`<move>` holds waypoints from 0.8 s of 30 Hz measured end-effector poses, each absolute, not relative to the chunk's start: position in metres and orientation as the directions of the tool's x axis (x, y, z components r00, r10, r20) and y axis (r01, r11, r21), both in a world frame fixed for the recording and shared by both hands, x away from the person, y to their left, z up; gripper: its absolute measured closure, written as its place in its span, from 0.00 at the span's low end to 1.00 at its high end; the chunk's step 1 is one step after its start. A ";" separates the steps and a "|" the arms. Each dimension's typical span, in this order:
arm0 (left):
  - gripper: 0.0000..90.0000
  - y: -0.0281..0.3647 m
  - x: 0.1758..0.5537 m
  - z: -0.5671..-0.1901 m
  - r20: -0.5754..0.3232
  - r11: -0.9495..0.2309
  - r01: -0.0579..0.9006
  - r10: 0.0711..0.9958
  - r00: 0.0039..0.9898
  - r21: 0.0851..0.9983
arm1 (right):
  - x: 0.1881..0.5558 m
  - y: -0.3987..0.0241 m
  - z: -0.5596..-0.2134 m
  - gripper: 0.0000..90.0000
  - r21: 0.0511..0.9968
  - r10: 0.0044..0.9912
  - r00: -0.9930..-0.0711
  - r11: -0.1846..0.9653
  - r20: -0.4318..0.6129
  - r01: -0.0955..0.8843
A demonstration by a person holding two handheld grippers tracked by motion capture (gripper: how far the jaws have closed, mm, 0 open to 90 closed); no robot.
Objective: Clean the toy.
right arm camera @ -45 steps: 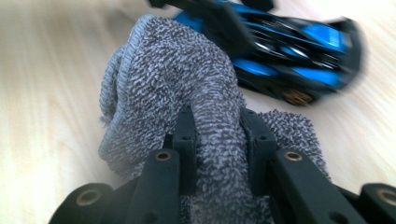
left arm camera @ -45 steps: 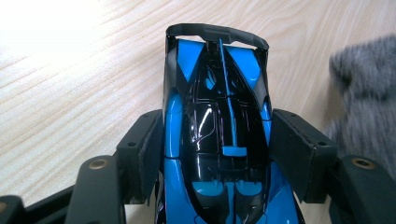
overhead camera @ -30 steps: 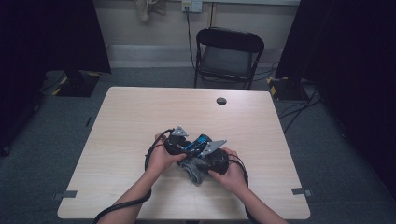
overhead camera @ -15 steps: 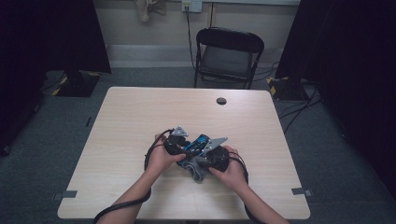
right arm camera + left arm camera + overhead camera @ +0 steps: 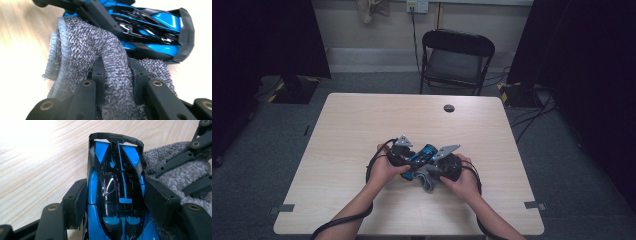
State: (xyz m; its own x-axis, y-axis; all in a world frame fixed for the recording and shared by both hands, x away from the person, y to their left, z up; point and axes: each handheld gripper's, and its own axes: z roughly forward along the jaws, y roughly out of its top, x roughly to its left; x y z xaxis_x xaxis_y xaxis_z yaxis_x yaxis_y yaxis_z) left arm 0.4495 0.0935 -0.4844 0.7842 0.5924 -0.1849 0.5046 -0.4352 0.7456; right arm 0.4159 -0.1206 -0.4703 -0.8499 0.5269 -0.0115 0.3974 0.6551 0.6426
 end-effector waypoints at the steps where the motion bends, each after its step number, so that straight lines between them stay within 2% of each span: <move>1: 0.40 0.094 0.449 -0.485 -0.185 -0.434 0.504 0.592 0.784 0.747 | 0.417 -0.122 -0.470 0.79 0.643 0.529 -0.849 0.652 -0.006 0.402; 24: 0.40 0.094 0.448 -0.484 -0.183 -0.437 0.507 0.595 0.782 0.743 | 0.436 -0.145 -0.468 0.79 0.636 0.602 -0.798 0.616 0.000 0.465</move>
